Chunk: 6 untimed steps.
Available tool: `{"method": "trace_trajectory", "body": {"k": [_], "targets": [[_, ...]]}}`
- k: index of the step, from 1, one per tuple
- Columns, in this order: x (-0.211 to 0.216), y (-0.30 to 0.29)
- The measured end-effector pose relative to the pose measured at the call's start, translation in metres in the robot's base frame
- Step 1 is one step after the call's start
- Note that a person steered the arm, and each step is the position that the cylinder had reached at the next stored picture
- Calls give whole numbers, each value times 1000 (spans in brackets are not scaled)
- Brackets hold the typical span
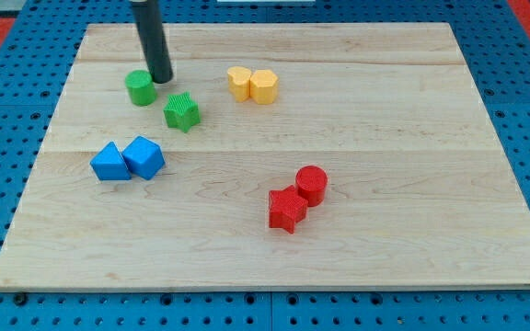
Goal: Push the green star in between the green circle and blue cube
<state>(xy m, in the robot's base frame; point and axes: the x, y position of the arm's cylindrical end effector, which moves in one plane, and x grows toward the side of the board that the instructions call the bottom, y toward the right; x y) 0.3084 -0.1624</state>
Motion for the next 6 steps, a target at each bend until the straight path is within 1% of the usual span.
{"method": "trace_trajectory", "body": {"k": [1, 2, 3, 5, 6], "targets": [[3, -30], [-8, 53], [10, 75], [70, 79], [80, 65]]}}
